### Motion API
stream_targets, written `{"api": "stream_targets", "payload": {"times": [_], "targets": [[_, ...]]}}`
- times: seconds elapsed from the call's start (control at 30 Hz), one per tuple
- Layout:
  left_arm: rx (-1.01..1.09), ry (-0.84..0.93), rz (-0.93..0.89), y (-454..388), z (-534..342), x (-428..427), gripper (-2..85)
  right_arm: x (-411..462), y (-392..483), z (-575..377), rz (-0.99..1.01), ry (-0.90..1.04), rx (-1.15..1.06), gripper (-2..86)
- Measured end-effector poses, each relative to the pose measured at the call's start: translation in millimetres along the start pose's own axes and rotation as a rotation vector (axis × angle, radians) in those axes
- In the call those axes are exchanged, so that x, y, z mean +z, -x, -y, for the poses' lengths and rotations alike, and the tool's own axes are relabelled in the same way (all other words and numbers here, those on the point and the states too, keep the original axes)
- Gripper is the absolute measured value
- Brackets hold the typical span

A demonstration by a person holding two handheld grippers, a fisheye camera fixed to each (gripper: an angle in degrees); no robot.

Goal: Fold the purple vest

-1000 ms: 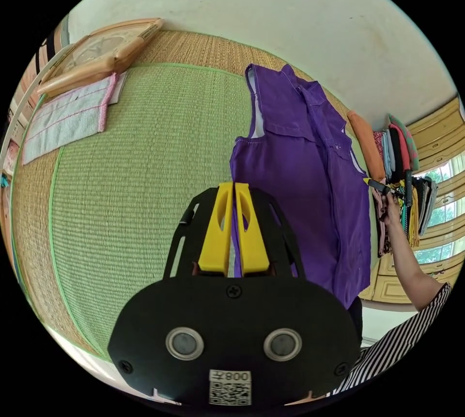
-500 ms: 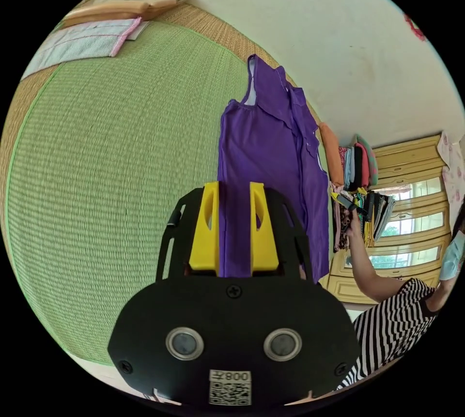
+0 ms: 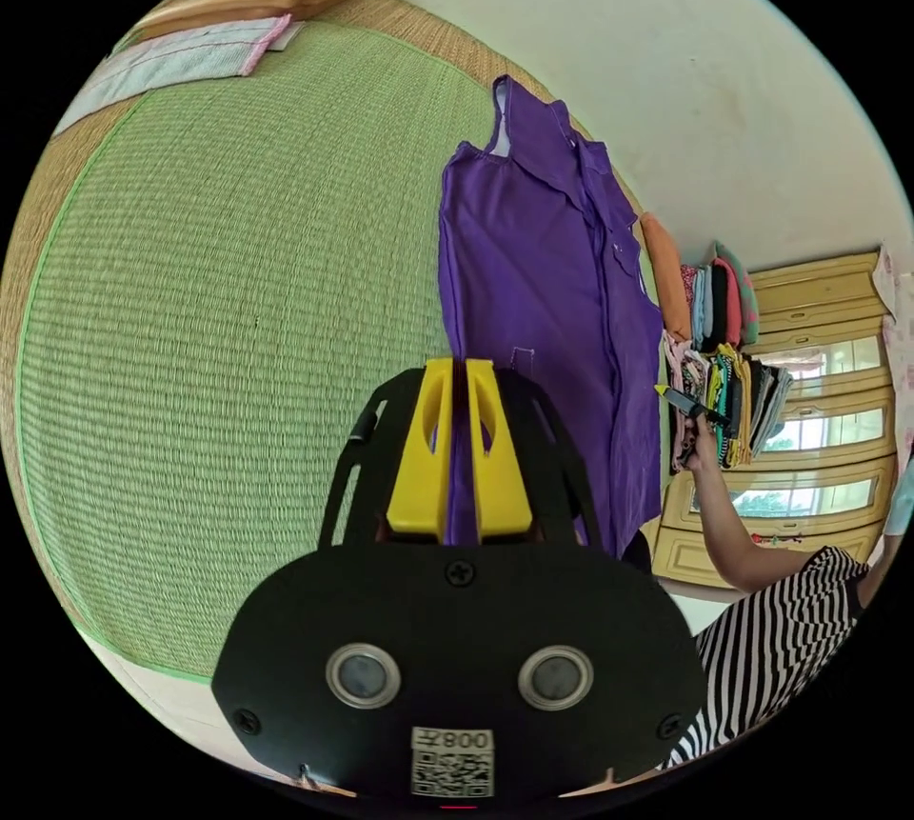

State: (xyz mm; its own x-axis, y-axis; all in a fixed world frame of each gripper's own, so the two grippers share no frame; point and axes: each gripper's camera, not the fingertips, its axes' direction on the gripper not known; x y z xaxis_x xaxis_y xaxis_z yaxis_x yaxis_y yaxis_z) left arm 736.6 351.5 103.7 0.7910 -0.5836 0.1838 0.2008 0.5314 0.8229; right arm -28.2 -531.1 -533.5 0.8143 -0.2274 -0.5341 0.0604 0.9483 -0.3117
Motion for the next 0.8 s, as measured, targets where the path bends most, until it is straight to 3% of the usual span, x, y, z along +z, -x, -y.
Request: {"api": "stream_targets", "payload": {"times": [0.53, 0.8], "targets": [[-0.100, 0.119, -0.083, 52, -161, 0, 8.4, -39, -9, -149, 0.056, 0.106, 0.094, 8.1], [-0.099, 0.135, -0.085, 69, -194, 10, 8.4, -44, -1, -185, 0.016, 0.136, 0.126, 8.4]]}}
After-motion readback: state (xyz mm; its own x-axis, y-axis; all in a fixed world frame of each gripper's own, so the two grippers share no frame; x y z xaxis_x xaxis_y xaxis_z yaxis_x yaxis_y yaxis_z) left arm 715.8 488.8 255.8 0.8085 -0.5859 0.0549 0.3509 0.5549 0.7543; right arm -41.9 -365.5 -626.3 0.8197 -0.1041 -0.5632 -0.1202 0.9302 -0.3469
